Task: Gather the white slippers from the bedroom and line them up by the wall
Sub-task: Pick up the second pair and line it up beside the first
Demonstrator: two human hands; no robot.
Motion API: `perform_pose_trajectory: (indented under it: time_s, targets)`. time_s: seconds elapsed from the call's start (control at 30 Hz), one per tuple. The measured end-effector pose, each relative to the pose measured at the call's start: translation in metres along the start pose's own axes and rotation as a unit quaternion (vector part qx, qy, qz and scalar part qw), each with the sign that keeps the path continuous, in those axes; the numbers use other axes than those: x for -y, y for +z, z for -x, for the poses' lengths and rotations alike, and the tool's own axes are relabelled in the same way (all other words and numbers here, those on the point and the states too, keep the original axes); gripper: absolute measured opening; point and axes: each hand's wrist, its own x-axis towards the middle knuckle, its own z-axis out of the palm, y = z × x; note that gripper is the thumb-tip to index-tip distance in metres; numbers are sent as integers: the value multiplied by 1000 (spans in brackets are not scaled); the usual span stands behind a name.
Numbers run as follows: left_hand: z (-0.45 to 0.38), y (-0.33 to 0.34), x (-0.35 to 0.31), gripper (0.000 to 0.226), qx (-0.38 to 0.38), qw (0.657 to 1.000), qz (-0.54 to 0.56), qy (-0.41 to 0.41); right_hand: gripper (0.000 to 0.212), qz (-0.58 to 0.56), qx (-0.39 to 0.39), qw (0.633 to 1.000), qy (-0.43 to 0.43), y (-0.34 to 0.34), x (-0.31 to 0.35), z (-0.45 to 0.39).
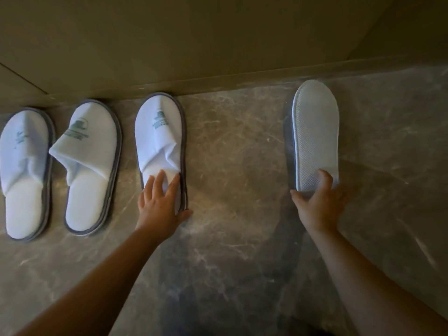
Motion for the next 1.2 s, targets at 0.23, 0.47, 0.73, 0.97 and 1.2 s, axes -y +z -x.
perform_pose_trajectory:
  time_s: [0.23,0.47,0.73,0.97,1.2]
  targets:
    - [-2,3,4,88,-5,1000,-10,4,53,-318,126,939,-30,14,39,40]
    - [-4,4,7,91,-6,1000,-10,12,36,-208,51,976,-37,7,40,41]
    - [-3,2,8,90,-3,1000,-10,27,48,-167,114,979,14,-1,13,28]
    - [-2,2,7,90,3,1000,-14,26,85,-17,66,997,-39,2,19,17]
    - [0,-5,9,91,22,999,-9,38,109,45,118,990,-55,34,41,26]
